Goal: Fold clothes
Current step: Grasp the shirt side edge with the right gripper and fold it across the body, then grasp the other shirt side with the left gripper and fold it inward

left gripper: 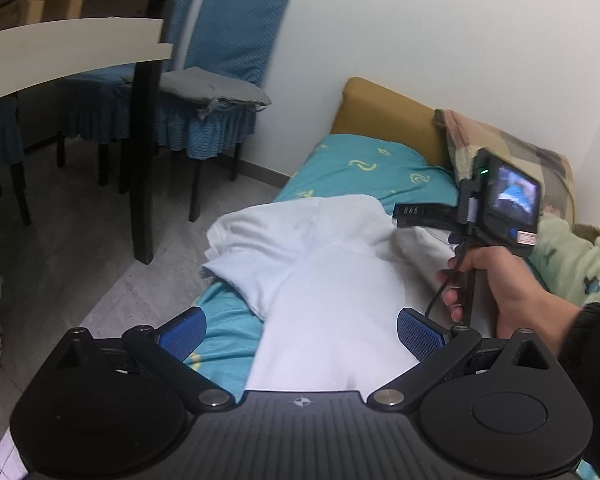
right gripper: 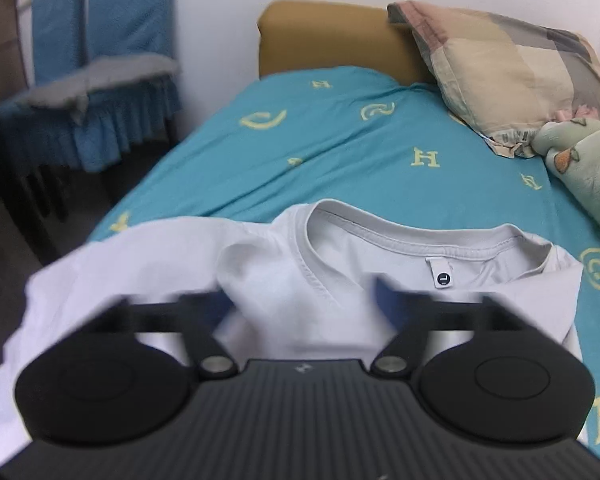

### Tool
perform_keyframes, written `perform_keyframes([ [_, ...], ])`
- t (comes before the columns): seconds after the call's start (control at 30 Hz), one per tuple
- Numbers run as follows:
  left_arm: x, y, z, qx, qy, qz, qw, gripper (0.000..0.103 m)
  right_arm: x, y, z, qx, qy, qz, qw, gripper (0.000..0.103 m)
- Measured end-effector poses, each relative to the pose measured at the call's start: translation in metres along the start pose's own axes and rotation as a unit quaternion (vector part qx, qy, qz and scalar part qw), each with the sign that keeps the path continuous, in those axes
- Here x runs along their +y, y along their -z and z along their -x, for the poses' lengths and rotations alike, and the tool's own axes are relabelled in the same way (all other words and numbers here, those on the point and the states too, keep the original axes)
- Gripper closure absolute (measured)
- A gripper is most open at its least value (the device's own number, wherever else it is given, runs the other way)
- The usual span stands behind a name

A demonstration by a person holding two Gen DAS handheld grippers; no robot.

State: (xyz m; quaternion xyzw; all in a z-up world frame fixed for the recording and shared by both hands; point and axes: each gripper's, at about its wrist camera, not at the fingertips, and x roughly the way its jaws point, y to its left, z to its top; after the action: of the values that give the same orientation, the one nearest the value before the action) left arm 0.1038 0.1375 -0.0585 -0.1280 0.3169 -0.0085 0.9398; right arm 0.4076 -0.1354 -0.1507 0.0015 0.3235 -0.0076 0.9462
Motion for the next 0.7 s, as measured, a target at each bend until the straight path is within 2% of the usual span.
perform_keyframes([
  [0.17, -0.016, 0.003, 0.002, -0.008, 0.008, -0.018, 0.9998, 0.001, -0.018, 0.011, 0.062, -0.028, -0.017, -0.024, 0.999, 0.017],
  [0.3, -0.025, 0.001, 0.014, -0.021, 0.015, -0.032, 0.9992, 0.001, -0.040, 0.032, 0.146, -0.039, -0.024, -0.041, 0.998, 0.017],
  [0.4, -0.033, 0.003, 0.032, -0.029, 0.019, -0.042, 0.9985, 0.001, -0.057, 0.058, 0.218, -0.040, -0.026, -0.054, 0.997, 0.017],
  [0.5, -0.035, 0.005, 0.057, -0.029, 0.041, -0.032, 0.9982, 0.002, -0.070, 0.092, 0.287, -0.039, -0.028, -0.057, 0.997, 0.017],
  [0.57, -0.038, 0.009, 0.077, -0.045, 0.038, -0.037, 0.9976, 0.002, -0.078, 0.116, 0.326, -0.037, -0.026, -0.060, 0.997, 0.017],
  [0.63, -0.045, 0.014, 0.093, -0.044, 0.032, -0.046, 0.9975, 0.002, -0.088, 0.138, 0.360, -0.037, -0.028, -0.077, 0.996, 0.017],
  [0.7, -0.052, 0.019, 0.105, -0.033, 0.042, -0.045, 0.9975, 0.002, -0.101, 0.155, 0.388, -0.043, -0.031, -0.107, 0.993, 0.017],
])
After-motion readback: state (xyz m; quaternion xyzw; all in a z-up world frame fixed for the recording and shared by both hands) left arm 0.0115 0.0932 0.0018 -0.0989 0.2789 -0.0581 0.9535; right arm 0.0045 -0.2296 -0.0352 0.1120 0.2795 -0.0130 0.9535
